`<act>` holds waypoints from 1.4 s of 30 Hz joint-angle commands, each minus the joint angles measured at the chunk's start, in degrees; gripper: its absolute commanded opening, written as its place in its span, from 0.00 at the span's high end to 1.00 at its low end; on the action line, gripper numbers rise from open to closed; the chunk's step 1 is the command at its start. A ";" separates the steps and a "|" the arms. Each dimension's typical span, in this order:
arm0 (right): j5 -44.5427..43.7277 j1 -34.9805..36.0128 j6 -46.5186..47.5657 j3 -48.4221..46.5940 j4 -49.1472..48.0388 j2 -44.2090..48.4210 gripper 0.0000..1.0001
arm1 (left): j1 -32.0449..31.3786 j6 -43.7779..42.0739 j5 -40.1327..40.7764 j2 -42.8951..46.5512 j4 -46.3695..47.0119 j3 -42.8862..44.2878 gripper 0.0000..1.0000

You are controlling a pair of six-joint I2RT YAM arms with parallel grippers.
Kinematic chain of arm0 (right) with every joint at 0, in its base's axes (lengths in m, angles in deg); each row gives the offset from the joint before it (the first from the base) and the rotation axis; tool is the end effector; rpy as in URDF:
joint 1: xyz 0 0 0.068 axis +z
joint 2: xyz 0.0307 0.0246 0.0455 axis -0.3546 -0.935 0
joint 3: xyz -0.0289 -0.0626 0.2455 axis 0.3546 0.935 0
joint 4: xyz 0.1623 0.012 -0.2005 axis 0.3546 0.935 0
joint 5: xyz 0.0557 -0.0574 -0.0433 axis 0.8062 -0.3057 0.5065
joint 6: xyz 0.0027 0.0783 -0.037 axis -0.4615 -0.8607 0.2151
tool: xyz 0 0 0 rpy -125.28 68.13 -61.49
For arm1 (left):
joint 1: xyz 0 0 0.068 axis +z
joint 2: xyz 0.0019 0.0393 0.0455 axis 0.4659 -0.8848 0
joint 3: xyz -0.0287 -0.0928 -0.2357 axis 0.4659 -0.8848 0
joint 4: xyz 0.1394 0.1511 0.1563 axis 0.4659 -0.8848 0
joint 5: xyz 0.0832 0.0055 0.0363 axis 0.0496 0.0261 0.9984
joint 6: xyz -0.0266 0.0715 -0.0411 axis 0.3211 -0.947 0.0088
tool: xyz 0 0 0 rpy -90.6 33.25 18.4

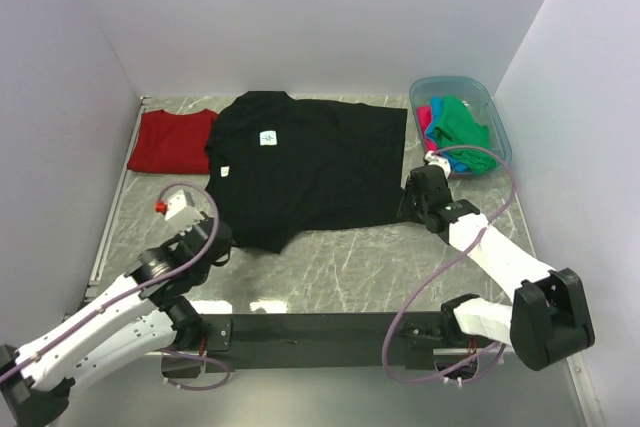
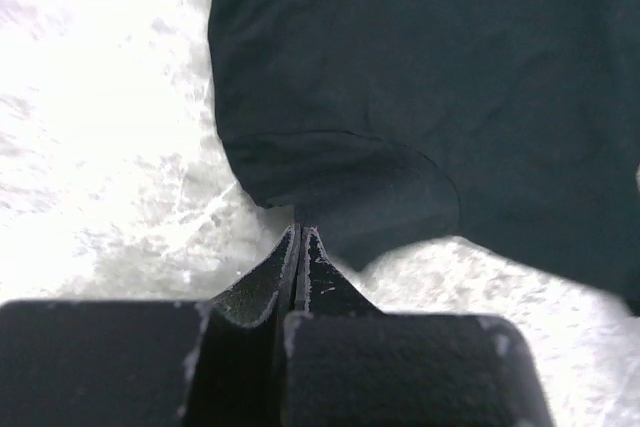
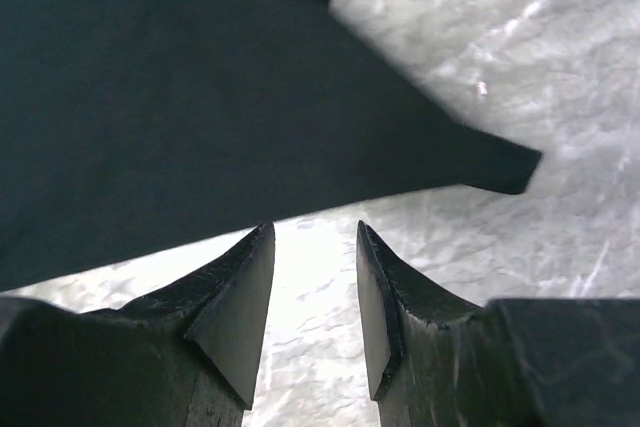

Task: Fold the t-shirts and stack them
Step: Flatten the tshirt out

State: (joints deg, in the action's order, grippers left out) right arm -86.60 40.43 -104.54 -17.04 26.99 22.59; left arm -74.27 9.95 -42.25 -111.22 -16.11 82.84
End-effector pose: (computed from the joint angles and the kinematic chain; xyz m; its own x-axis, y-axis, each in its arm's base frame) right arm 0.2541 0.0752 0.1690 -0.7055 0.2314 -0.6699 0.1357 0.9718 0.1928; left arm 0.1448 -0.0831 0.2092 -0.4348 -0.6063 -0.6658 -0.3828 0.7937 -0.4728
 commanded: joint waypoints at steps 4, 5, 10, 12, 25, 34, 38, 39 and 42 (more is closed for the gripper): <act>-3.19 -3.40 0.22 -0.81 -1.03 -0.96 0.54 | 1.41 -2.98 6.74 3.61 -5.38 5.97 0.99; -3.28 -4.36 0.22 -0.63 -1.03 -0.43 0.54 | 1.41 -3.07 6.92 3.44 -6.00 6.84 0.99; 0.94 -7.27 -0.84 -0.45 -2.70 -1.65 0.52 | 1.41 -3.51 7.44 3.35 -6.53 7.55 0.99; 1.64 -7.36 -1.19 -0.81 -2.88 -3.41 0.52 | 1.41 -3.33 7.62 3.70 -7.14 7.81 0.99; 3.93 -7.44 -3.91 -2.57 -1.56 -12.20 0.53 | 1.41 -3.68 9.20 8.45 -10.05 10.98 0.99; 1.74 -7.36 -5.32 1.04 4.94 -9.05 0.52 | 1.41 -5.97 7.89 6.69 -8.38 10.98 0.99; 3.40 -7.36 -6.20 1.39 6.96 -8.86 0.50 | 1.41 -6.76 7.45 6.69 -7.85 10.89 0.99; 3.23 -7.27 -6.46 1.39 7.31 -9.13 0.50 | 1.41 -6.93 7.36 6.60 -7.76 10.89 0.99; 3.75 -7.35 -6.90 1.30 7.93 -10.27 0.49 | 1.41 -7.28 7.01 7.22 -7.41 10.89 0.99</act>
State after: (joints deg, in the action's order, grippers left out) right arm -83.30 33.24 -110.13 -15.77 33.20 12.18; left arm -73.18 4.46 -34.99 -104.36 -25.66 92.02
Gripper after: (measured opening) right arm 0.506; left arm 0.012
